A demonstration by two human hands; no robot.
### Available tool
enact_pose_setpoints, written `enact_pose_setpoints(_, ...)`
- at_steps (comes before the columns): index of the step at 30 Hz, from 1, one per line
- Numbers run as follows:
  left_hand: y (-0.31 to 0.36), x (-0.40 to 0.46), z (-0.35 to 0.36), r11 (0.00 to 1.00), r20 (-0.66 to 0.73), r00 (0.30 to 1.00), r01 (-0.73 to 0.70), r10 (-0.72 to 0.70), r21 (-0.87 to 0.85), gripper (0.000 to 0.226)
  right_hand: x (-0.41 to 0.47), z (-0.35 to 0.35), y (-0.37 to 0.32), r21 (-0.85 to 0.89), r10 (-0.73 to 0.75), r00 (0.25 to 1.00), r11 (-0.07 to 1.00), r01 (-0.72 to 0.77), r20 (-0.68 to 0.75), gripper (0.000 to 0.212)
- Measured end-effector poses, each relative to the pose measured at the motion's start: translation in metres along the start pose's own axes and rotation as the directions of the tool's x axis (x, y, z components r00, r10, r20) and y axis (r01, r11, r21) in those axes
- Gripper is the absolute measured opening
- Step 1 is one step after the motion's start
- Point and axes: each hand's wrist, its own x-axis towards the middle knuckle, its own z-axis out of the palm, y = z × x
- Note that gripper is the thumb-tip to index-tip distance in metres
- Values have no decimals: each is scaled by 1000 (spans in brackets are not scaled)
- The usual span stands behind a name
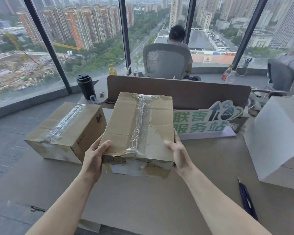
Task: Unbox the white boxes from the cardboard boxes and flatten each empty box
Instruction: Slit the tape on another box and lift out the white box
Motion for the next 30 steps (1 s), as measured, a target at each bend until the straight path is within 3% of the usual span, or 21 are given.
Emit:
enact_pose_setpoints(6,6,0,-27,1000,56,998,8,-8,9,48,2,20,1,-13,12,1000,1000,-11,15,60)
enact_pose_setpoints(11,-5,-10,-41,997,97,992,75,-76,14,84,-15,26,15,-32,51,998,998,-52,-42,54)
enact_pose_setpoints(15,-21,-15,-52,987,118,981,159,-157,-5,51,-36,24,38,-20,94,990,995,-96,-103,55)
enact_pose_setpoints(23,-53,-11,-44,962,209,939,263,-274,79,65,-56,-1,68,16,168,958,985,-169,-230,64)
enact_pose_setpoints(27,-66,9,-27,953,242,923,278,-300,124,49,-47,-18,74,16,178,941,983,-182,-289,66)
enact_pose_setpoints(30,-74,24,-16,947,243,917,290,-317,140,53,-33,-28,76,2,176,936,983,-184,-307,70)
